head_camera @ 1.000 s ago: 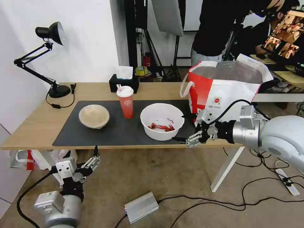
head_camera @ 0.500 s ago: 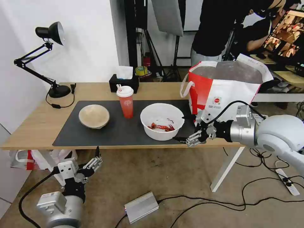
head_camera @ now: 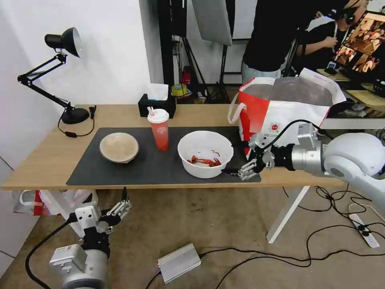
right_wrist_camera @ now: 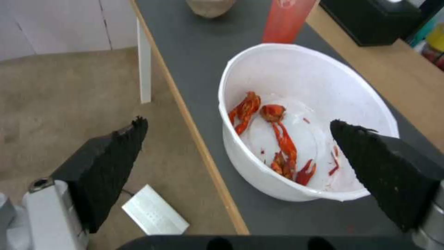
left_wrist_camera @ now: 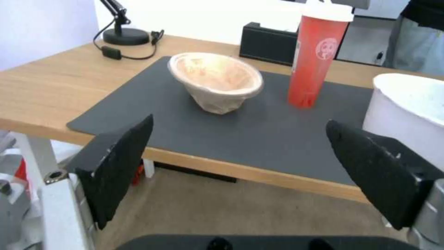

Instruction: Pick up the trash from the table and place it into the takeout bag.

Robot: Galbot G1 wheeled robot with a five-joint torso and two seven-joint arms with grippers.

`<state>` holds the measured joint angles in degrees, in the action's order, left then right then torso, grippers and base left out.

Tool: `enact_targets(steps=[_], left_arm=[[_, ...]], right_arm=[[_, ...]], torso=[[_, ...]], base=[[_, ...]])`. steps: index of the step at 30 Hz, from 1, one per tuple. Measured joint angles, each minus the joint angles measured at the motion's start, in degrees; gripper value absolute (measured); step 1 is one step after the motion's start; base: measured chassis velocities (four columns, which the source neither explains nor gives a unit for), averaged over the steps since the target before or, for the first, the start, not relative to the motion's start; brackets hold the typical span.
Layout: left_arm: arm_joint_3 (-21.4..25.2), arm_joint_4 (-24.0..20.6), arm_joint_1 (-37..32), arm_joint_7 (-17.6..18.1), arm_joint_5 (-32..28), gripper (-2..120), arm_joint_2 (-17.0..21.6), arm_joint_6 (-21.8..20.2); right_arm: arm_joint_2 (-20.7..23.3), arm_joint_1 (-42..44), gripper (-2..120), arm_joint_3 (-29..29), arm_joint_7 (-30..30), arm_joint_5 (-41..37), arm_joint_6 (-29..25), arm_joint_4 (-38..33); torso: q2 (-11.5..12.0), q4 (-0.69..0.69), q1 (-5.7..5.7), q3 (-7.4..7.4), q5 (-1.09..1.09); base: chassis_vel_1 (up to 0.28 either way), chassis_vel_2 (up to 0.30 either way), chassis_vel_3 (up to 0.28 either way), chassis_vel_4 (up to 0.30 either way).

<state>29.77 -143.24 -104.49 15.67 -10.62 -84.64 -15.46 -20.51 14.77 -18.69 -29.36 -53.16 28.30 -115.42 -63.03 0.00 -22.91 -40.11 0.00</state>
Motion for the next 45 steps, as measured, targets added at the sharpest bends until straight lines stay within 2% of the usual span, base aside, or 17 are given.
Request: enact_targets(steps=[4, 7, 15, 27, 45], left_arm=[[-0.55, 0.0, 0.16, -0.01, 0.39, 100, -0.28, 0.03], [-1.09, 0.0, 0.24, -0.02, 0.98, 100, -1.17, 0.11], [-1.24, 0.0, 0.18, -0.02, 1.45, 100, -1.67, 0.26], [-0.86, 0.0, -0.25, 0.0, 1.61, 100, -1.79, 0.36], [-1.38, 0.0, -0.76, 0.01, 2.38, 100, -2.68, 0.45]], right_arm=[[-1.01, -4.13, 100, -4.49, -0.05, 0.03, 0.59, 1.47], [-3.14, -11.09, 100, -11.4, -0.38, -0.05, 0.88, 4.3], [-6.58, -18.48, 100, -18.21, -0.45, -0.76, 1.07, 7.11], [-8.56, -20.29, 100, -19.95, -0.46, -0.81, 1.08, 8.16], [-8.7, -22.82, 100, -23.85, -3.55, 0.37, 0.97, 7.68]], torso=[[0.0, 0.0, 0.0, 0.0, 0.0], [0.01, 0.01, 0.0, 0.0, 0.0], [0.02, 0.01, -0.01, 0.0, -0.01], [0.02, 0.0, -0.01, 0.0, -0.01], [0.01, 0.0, -0.01, 0.0, 0.0]], base=[[0.0, 0.0, 0.0, 0.0], [0.0, 0.0, 0.0, 0.0], [0.0, 0.0, 0.0, 0.0], [0.0, 0.0, 0.0, 0.0], [0.0, 0.0, 0.0, 0.0]])
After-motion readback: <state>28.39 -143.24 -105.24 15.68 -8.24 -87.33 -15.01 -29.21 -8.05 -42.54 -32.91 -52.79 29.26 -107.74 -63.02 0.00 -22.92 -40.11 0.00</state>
